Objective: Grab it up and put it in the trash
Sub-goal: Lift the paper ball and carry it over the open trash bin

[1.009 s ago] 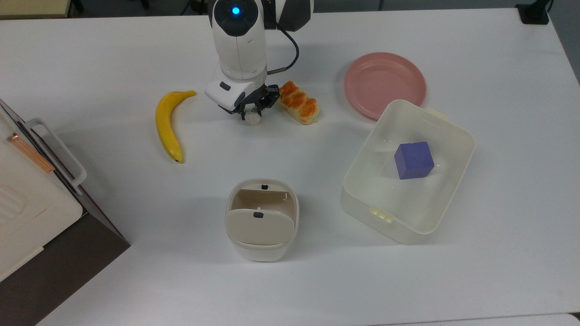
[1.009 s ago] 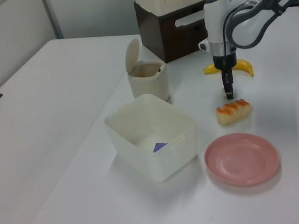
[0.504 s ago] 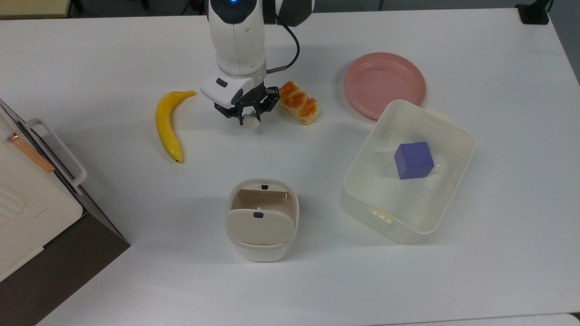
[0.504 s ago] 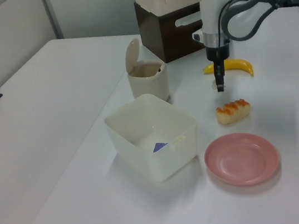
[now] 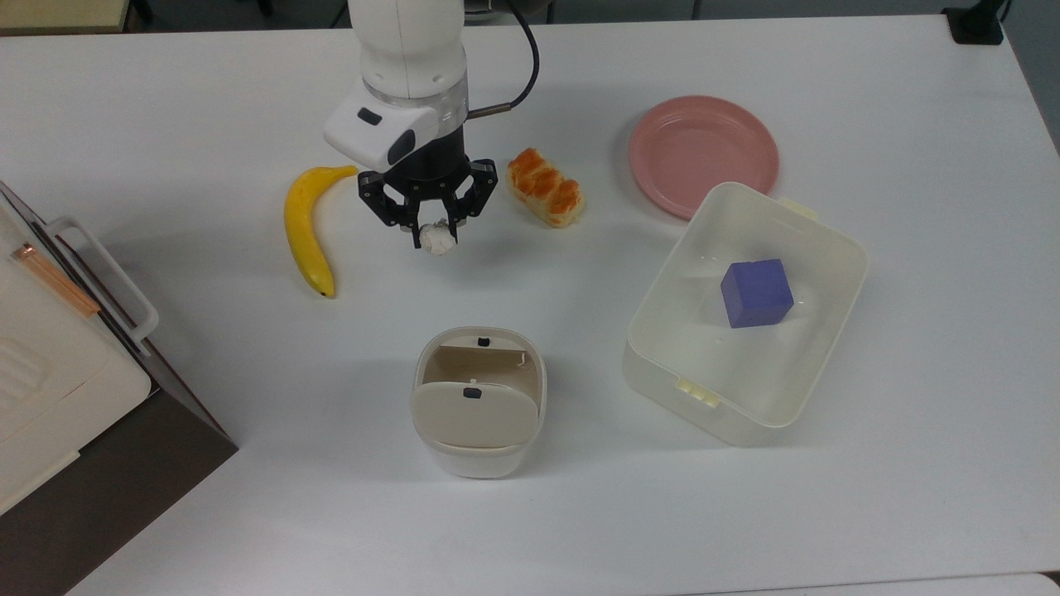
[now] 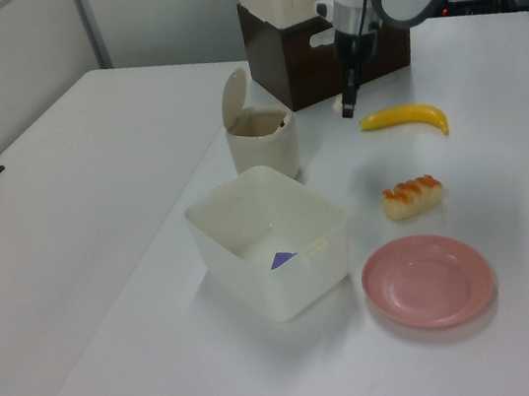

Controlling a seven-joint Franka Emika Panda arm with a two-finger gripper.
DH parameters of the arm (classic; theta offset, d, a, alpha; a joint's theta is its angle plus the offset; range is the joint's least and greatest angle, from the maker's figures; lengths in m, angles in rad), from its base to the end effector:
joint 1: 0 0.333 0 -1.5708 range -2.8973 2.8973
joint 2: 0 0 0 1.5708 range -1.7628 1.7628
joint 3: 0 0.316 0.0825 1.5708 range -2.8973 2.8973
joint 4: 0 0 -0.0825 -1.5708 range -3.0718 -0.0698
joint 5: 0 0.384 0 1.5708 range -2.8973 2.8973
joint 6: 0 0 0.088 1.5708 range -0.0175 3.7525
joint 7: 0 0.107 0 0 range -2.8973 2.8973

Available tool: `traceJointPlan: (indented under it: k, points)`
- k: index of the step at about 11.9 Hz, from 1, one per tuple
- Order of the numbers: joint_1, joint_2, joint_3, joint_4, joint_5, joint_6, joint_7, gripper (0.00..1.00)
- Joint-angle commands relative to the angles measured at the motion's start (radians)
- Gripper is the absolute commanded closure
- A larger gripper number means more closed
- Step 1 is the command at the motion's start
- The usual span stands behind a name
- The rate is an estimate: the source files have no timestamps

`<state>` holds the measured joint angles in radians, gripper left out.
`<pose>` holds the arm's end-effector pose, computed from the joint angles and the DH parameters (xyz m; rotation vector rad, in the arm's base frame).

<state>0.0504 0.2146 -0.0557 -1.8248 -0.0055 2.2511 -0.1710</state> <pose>0.6363 -0.0015 0.4384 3.0784 0.2642 0.3253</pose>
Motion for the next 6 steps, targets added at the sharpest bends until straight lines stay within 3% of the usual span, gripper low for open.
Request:
traceJointPlan:
  k: [1,6]
  points:
    - [0.002,0.078,-0.004,0.146,0.018,-0.028,0.019,0.63]
    - [0.005,0.216,-0.006,0.343,0.007,-0.019,0.037,0.63]
